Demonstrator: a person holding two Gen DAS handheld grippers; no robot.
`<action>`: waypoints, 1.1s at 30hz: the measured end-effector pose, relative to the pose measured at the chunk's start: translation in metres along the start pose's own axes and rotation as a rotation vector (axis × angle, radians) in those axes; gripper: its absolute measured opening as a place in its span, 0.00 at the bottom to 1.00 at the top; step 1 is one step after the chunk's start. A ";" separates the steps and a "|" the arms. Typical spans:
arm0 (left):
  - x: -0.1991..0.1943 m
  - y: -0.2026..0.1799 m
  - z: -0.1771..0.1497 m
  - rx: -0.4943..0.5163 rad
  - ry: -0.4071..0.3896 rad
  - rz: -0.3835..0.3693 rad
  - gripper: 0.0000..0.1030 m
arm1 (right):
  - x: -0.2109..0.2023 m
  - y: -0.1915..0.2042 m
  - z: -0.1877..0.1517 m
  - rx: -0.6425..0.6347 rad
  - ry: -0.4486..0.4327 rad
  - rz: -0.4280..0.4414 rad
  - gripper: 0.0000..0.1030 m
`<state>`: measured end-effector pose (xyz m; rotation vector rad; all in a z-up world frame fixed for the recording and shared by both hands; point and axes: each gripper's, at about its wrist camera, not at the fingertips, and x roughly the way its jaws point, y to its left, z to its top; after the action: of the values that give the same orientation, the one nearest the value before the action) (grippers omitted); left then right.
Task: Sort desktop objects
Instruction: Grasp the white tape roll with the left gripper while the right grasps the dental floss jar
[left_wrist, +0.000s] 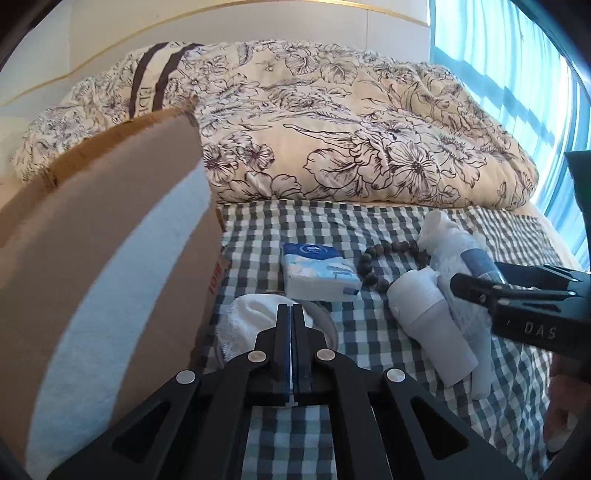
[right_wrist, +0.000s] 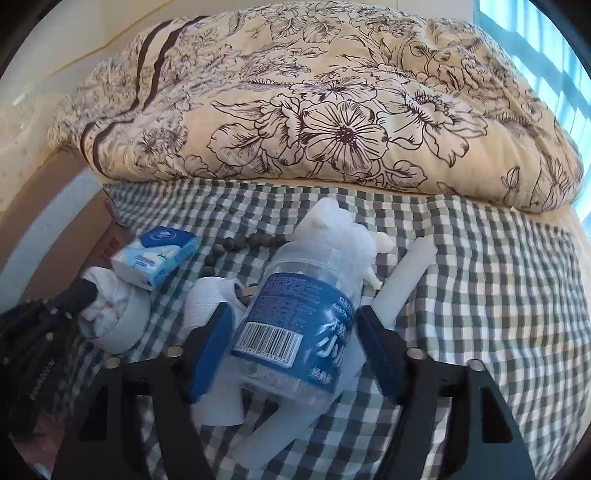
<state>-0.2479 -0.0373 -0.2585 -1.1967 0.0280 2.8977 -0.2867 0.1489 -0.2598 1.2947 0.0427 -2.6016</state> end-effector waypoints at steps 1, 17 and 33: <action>0.000 0.001 -0.001 0.001 0.004 0.016 0.01 | -0.002 -0.001 -0.001 0.008 -0.005 0.006 0.63; 0.011 -0.011 -0.005 0.021 -0.018 0.049 0.59 | -0.056 -0.023 0.001 0.080 -0.117 0.065 0.32; 0.011 -0.009 -0.008 -0.025 0.007 -0.086 0.02 | -0.066 -0.022 -0.020 0.046 -0.127 0.120 0.73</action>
<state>-0.2496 -0.0288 -0.2719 -1.1809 -0.0577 2.8281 -0.2375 0.1862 -0.2221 1.1065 -0.1136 -2.5889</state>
